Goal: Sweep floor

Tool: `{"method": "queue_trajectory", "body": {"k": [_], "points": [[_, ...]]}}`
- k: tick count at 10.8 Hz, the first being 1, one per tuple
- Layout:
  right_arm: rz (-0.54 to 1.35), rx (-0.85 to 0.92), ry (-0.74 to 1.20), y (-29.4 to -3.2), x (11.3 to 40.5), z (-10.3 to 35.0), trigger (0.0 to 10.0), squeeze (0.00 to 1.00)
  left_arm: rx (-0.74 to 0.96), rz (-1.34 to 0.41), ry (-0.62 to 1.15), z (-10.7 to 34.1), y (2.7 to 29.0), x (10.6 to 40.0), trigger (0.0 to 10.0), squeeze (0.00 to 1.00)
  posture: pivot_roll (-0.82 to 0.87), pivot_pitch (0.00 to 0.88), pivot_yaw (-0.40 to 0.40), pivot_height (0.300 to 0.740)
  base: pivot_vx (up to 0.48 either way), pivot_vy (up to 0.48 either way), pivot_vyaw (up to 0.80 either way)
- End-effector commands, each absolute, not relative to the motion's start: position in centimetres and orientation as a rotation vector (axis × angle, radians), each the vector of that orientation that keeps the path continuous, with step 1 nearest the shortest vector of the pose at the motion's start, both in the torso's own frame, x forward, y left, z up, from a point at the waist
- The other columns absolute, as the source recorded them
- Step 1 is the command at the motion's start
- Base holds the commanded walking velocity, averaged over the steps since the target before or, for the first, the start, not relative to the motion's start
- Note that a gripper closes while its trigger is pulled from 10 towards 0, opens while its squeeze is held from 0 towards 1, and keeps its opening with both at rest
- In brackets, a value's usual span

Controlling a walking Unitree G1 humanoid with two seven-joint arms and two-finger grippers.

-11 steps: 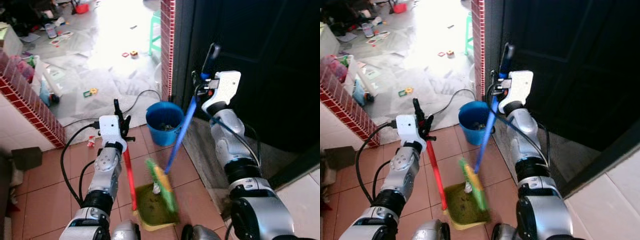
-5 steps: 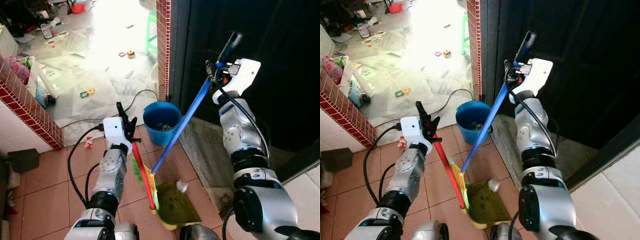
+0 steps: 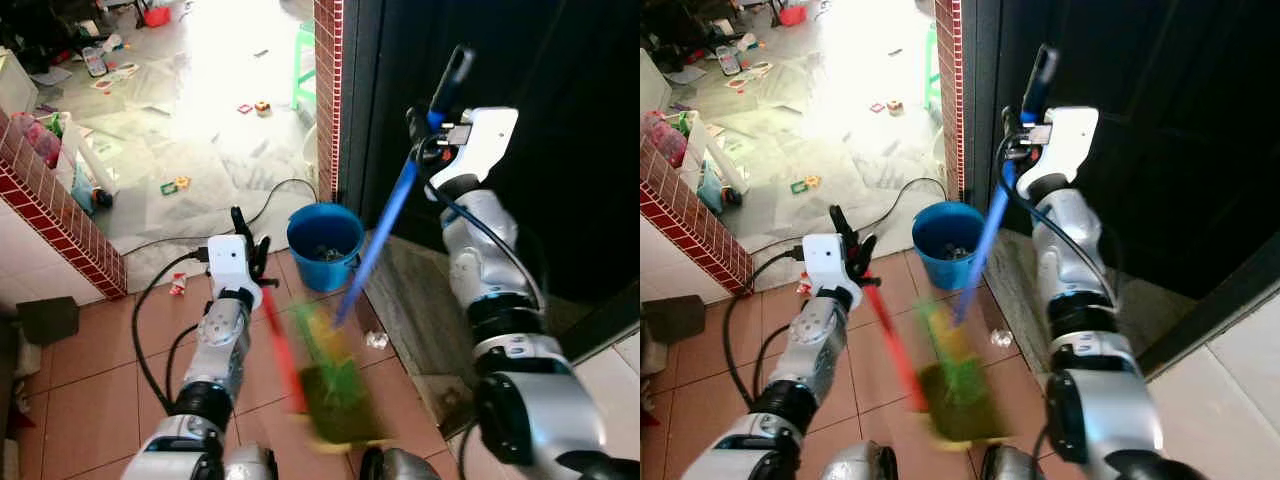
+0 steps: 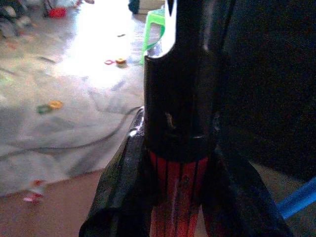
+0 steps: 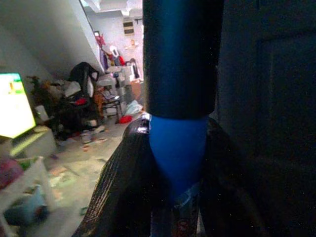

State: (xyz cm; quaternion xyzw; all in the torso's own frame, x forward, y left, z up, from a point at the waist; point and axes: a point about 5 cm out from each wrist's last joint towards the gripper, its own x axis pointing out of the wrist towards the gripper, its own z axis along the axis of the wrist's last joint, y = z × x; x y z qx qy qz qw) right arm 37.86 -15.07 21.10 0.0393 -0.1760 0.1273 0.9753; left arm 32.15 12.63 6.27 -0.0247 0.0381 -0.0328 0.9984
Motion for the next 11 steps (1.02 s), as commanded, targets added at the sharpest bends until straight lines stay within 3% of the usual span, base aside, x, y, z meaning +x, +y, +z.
{"method": "queue_trajectory", "body": {"k": [1,6,11], "points": [[0.280,0.034,-0.473,-14.7,37.6,23.6,10.0,0.00,-0.003,-0.047,0.034,7.1,13.4,32.6,10.0,0.00,-0.13,0.000,0.056,0.740,0.000,0.000,0.00],[0.358,-0.246,-0.561,-14.7,36.7,23.6,10.0,0.00,0.090,0.020,-0.102,8.6,15.1,32.2,10.0,0.00,-0.10,0.054,0.073,0.740,0.000,0.000,0.00],[0.360,-0.262,-0.394,-15.7,35.8,18.4,10.0,0.00,-0.107,0.003,-0.093,7.0,14.8,31.3,10.0,0.00,-0.11,0.201,0.103,0.740,0.000,0.000,0.00]]}}
